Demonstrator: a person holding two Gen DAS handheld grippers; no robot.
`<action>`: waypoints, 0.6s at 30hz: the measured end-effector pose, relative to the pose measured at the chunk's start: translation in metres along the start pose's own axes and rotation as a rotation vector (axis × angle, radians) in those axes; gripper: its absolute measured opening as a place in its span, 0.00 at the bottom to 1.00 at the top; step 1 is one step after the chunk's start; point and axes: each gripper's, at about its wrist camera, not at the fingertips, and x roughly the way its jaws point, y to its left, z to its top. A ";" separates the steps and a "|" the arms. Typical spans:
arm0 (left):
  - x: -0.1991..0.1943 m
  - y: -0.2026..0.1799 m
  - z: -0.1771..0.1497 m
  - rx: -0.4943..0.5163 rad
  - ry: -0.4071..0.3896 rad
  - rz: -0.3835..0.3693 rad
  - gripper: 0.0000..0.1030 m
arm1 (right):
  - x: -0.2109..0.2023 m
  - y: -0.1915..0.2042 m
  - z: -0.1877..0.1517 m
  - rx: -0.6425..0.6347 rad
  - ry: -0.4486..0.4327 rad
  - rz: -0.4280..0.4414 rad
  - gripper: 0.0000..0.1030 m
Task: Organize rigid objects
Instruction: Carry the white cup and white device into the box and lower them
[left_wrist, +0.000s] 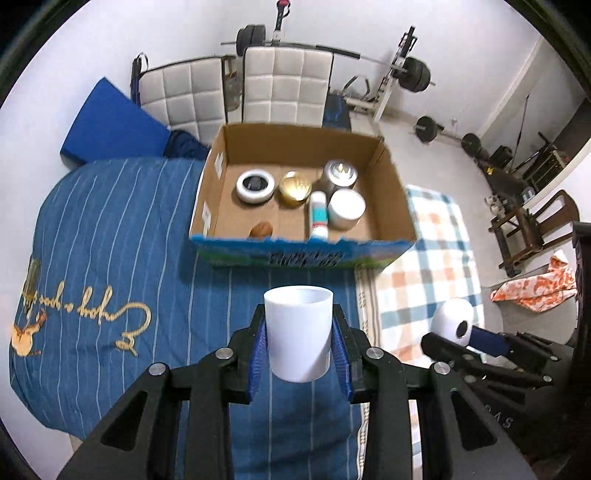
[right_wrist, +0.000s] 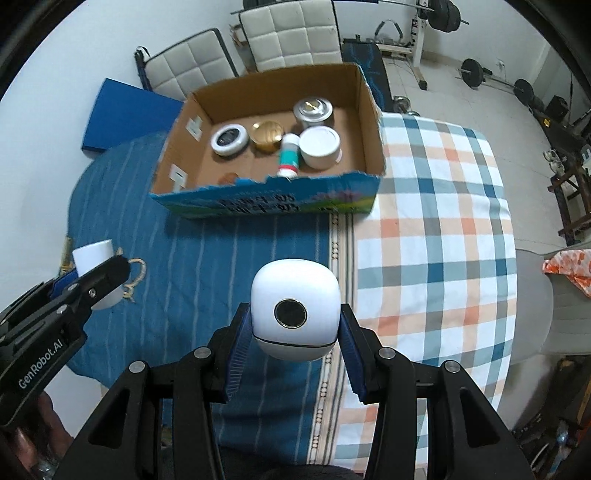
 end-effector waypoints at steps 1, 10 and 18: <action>-0.003 -0.002 0.006 0.002 -0.010 -0.006 0.28 | -0.005 0.001 0.003 -0.002 -0.009 0.008 0.47; 0.018 0.001 0.063 -0.015 -0.035 -0.011 0.28 | -0.021 0.011 0.062 -0.040 -0.092 0.000 0.47; 0.101 0.018 0.125 -0.062 0.081 0.015 0.28 | 0.042 -0.004 0.144 0.007 -0.011 -0.008 0.47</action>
